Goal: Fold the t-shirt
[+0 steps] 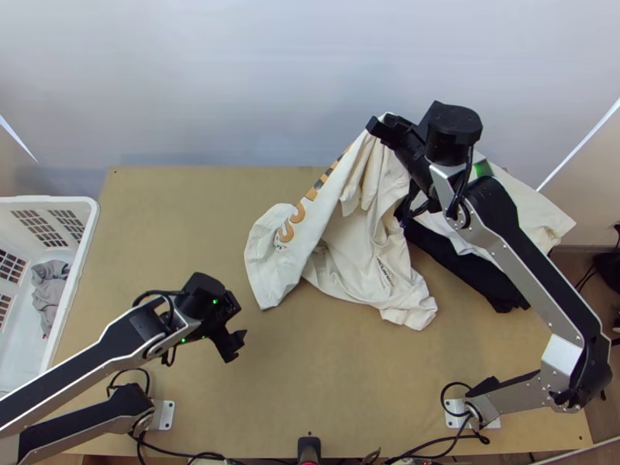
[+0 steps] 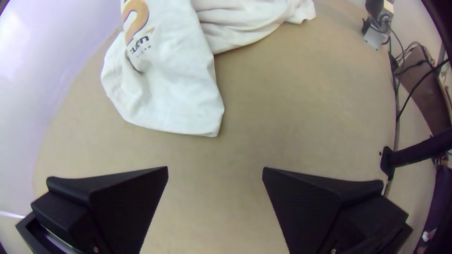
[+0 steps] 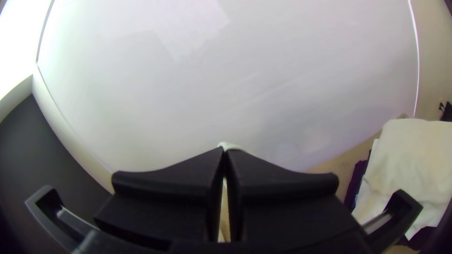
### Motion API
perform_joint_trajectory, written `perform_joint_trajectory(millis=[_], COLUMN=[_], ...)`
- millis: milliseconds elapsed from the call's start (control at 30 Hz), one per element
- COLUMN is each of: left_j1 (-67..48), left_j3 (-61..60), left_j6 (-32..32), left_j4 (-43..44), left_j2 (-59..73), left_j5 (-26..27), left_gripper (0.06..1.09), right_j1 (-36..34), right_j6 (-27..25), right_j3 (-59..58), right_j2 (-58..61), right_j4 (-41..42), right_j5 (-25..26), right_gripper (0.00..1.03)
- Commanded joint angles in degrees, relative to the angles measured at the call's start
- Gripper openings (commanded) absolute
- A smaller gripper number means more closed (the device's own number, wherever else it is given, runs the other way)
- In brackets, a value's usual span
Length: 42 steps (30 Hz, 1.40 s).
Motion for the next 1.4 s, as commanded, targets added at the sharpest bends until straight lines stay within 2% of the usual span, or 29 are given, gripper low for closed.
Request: perform_joint_trajectory(millis=[0, 133, 300, 433, 600, 1033, 1133, 1367], left_j1=[-3.67, -4.55, -6.83, -7.45, -7.53, -5.25, -5.07, -4.28], left_j3=[-4.54, -8.06, -11.66, -14.38, -14.82, -14.82, -15.09, -13.77], left_j6=[4.42, 7.41, 9.34, 13.65, 14.79, 14.96, 15.05, 13.29], left_j4=[9.18, 16.92, 23.07, 30.19, 36.60, 44.07, 45.92, 47.59], left_j2=[-0.40, 0.22, 2.77, 5.76, 9.80, 18.85, 19.91, 22.89], left_j5=[-4.46, -5.43, -6.92, -9.29, -10.61, -11.31, -11.31, -11.31], left_gripper=[1.03, 0.93, 0.93, 0.93, 0.93, 0.92, 0.77, 0.76], right_j1=[-0.38, -0.38, -0.20, -0.03, 0.15, -0.20, -0.20, -0.20], right_j6=[0.21, 0.56, 1.26, 1.35, 1.35, 1.08, 1.17, 1.26], right_j3=[-0.99, -1.34, -1.34, -1.60, -1.95, -3.01, -3.18, -4.15], right_j2=[-0.85, -1.03, -1.03, -1.03, -1.03, -1.11, -1.11, -1.20], right_j4=[0.05, 0.05, 0.49, 0.75, 0.75, 2.60, 2.86, 3.13], right_j5=[0.11, 0.11, 0.02, 0.11, 0.02, 0.11, 0.02, 0.02], right_gripper=[0.03, 0.03, 0.03, 0.03, 0.03, 0.03, 0.03, 0.03])
